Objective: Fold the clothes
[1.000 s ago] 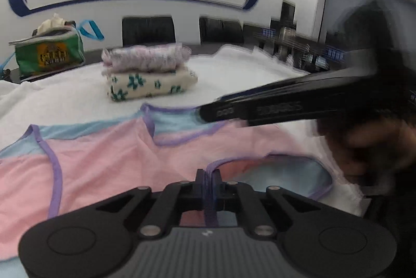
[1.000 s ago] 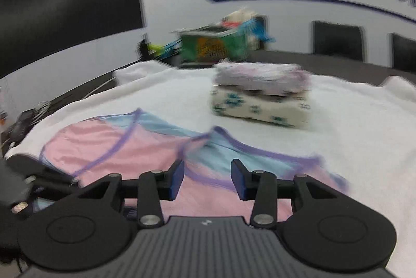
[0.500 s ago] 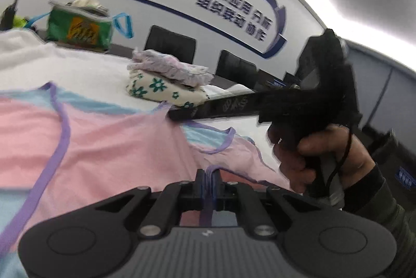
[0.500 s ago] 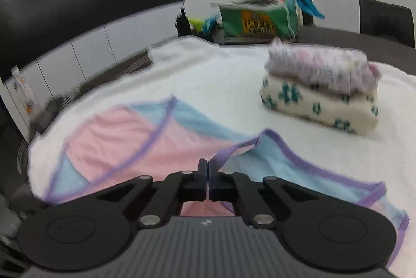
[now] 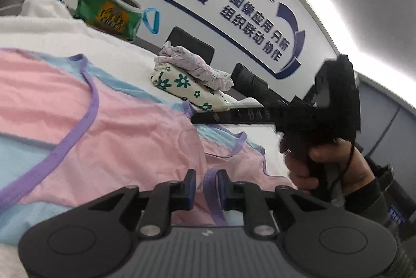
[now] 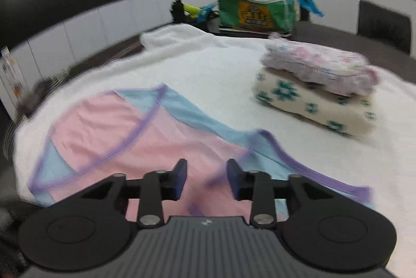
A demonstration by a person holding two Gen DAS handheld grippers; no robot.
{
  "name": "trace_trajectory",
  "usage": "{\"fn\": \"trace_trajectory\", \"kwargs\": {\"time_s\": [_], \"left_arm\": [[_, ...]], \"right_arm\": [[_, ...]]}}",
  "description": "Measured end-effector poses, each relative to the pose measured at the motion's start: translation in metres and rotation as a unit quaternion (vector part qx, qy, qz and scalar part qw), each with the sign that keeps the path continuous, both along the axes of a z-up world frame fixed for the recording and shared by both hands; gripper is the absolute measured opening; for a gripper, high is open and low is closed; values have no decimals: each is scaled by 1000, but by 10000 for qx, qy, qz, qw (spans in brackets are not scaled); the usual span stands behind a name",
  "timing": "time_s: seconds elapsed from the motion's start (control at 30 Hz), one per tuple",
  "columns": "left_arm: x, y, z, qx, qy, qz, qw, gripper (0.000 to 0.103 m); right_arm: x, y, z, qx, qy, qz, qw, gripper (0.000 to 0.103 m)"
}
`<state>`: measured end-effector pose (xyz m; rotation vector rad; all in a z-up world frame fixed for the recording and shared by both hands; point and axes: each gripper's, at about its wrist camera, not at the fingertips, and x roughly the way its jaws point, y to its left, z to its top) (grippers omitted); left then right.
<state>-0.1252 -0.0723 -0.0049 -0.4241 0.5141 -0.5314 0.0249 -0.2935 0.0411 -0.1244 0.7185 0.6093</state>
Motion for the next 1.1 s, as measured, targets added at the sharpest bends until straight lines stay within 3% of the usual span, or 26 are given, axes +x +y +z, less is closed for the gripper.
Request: {"fn": "trace_trajectory", "kwargs": {"time_s": [0.17,0.2,0.23,0.27,0.43,0.53,0.73,0.93,1.0,1.1], "left_arm": [[3,-10,-2,277,-40,-186,9994,15],[5,-12,-3,347,-2,-200,9992,15],[7,-15,-4,422,40,-204,9989,15],[8,-17,-6,498,81,-208,9985,14],[10,-14,-5,481,76,-177,9987,9],[10,-12,-6,412,63,-126,9991,8],[11,-11,-6,475,87,-84,9988,8],[4,11,-5,-245,-80,433,9987,8],[5,19,-8,-485,103,666,9965,12],[5,29,-12,-661,284,825,9940,21]], "right_arm": [[-19,8,-22,-693,-107,284,9971,33],[-23,11,-23,-736,-210,348,9965,26],[-26,15,-24,-774,-316,412,9956,6],[-27,18,-21,-769,-299,448,9956,3],[-24,13,8,-535,-621,-82,9966,2],[-24,11,22,-369,-699,-109,9968,2],[-19,13,15,-447,-594,31,9972,3],[-12,13,19,185,-461,-15,9988,3],[-5,25,15,156,-376,4,9992,4],[5,46,-8,-227,-110,44,9997,14]]}}
